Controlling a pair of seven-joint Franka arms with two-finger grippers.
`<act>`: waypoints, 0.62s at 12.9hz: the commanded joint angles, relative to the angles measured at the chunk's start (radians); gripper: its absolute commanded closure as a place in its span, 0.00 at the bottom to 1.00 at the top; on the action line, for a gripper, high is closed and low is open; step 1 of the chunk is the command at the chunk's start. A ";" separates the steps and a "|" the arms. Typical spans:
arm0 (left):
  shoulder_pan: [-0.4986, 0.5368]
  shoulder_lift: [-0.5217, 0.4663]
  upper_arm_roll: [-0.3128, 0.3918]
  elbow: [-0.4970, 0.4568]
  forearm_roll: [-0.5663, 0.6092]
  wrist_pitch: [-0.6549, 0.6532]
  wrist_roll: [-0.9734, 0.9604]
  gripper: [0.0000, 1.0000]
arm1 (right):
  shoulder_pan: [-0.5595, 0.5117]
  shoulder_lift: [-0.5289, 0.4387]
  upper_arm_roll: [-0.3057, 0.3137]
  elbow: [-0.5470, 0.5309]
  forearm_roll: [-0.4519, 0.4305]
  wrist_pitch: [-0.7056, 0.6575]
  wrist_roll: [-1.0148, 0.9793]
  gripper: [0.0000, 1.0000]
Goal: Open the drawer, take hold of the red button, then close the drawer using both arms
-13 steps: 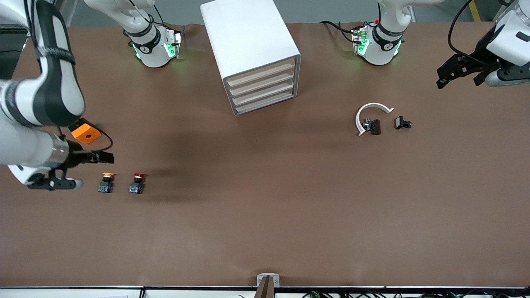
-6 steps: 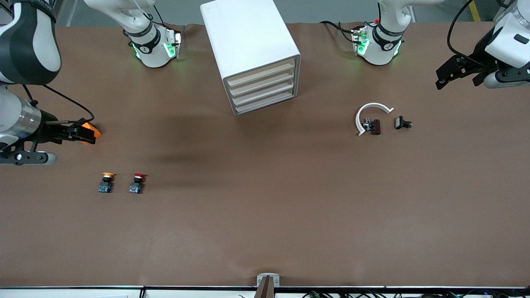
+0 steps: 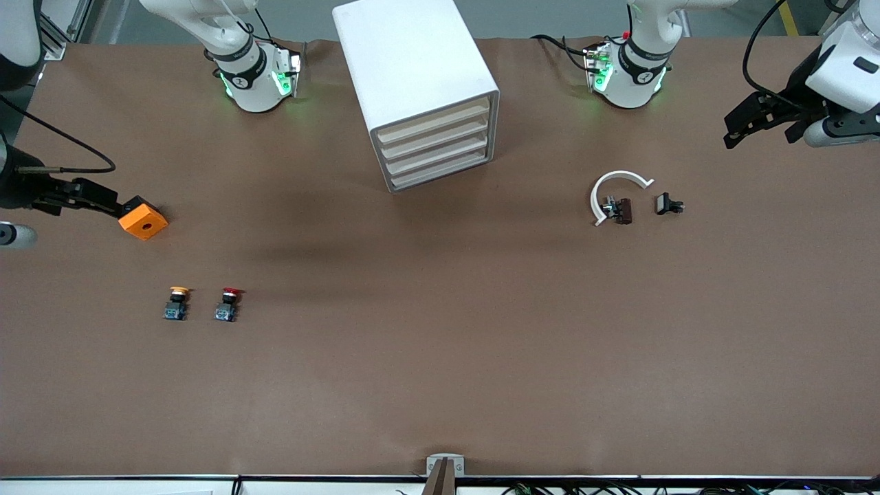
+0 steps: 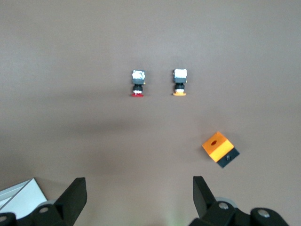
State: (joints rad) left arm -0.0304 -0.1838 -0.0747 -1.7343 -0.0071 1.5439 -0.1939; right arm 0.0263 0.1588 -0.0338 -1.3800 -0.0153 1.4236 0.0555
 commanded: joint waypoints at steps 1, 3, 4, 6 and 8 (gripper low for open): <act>0.009 -0.014 0.001 -0.010 -0.014 0.005 0.025 0.00 | -0.009 -0.060 0.009 -0.005 -0.003 -0.026 0.033 0.00; 0.009 -0.019 0.001 -0.011 -0.014 0.004 0.024 0.00 | -0.013 -0.109 0.009 -0.037 -0.003 -0.058 0.035 0.00; 0.009 -0.019 0.003 -0.011 -0.014 0.002 0.024 0.00 | -0.013 -0.134 0.009 -0.047 -0.002 -0.061 0.032 0.00; 0.009 -0.019 0.004 -0.011 -0.014 0.001 0.024 0.00 | -0.013 -0.134 0.009 -0.056 -0.003 -0.069 0.029 0.00; 0.010 -0.020 0.006 -0.011 -0.014 0.001 0.024 0.00 | -0.014 -0.146 0.008 -0.083 -0.003 -0.066 0.026 0.00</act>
State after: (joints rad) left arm -0.0280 -0.1839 -0.0716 -1.7347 -0.0071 1.5439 -0.1939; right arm 0.0254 0.0374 -0.0345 -1.4133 -0.0152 1.3468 0.0722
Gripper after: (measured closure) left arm 0.000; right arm 0.000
